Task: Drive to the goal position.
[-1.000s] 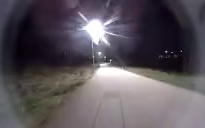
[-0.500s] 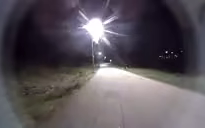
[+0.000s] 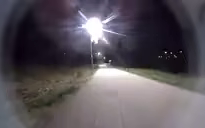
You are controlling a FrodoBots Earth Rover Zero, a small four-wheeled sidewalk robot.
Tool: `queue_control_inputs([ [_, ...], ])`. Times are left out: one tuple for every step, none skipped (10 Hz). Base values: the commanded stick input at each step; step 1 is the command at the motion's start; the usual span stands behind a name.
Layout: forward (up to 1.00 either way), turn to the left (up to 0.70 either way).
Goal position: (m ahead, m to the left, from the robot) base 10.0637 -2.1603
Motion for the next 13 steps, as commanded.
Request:
queue_control_inputs([
  [0.7,0.0],
  [0.7,0.0],
  [0.7,0.0],
  [0.7,0.0],
  [0.7,0.0],
  [0.7,0.0],
  [0.7,0.0],
  [0.7,0.0],
  [0.7,0.0],
  [0.7,0.0],
  [0.7,0.0],
  [0.7,0.0],
  [0.7,0.0],
])
